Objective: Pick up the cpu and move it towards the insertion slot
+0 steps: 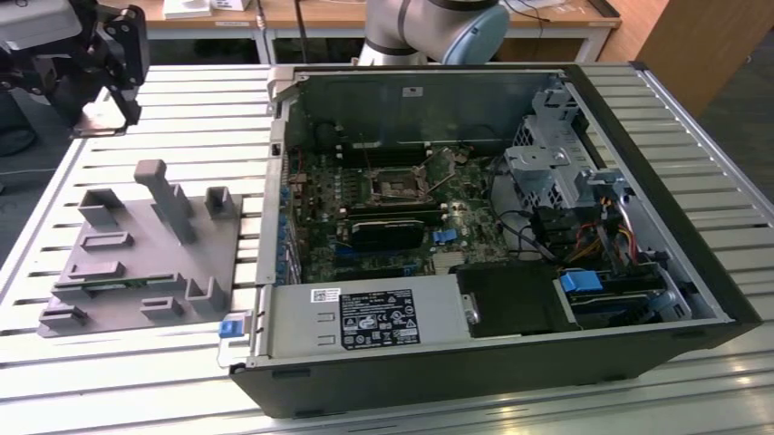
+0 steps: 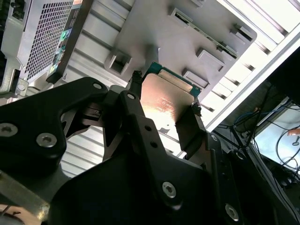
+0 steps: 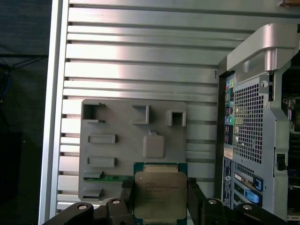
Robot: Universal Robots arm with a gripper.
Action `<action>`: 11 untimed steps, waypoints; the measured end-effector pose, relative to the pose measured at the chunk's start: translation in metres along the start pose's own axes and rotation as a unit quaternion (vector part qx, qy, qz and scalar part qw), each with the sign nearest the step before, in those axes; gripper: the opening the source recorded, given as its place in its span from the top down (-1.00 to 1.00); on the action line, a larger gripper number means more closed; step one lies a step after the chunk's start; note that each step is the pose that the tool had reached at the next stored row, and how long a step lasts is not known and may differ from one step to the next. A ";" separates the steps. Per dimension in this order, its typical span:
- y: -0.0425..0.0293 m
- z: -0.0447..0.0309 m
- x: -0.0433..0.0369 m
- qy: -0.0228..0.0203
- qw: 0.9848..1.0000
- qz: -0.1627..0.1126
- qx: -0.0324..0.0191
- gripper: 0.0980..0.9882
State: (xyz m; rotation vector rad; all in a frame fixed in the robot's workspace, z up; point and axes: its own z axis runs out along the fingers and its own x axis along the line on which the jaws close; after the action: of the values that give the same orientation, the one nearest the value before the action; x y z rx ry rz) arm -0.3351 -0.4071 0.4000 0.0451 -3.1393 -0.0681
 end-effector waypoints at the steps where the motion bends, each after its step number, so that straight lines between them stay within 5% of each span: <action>1: 0.0000 0.0000 -0.0006 0.000 1.000 0.000 0.000 0.00; 11: -0.0002 0.0000 -0.0063 0.000 1.000 0.000 0.000 0.00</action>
State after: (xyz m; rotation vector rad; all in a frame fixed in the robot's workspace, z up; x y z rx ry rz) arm -0.3288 -0.4071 0.4000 0.0453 -3.1394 -0.0682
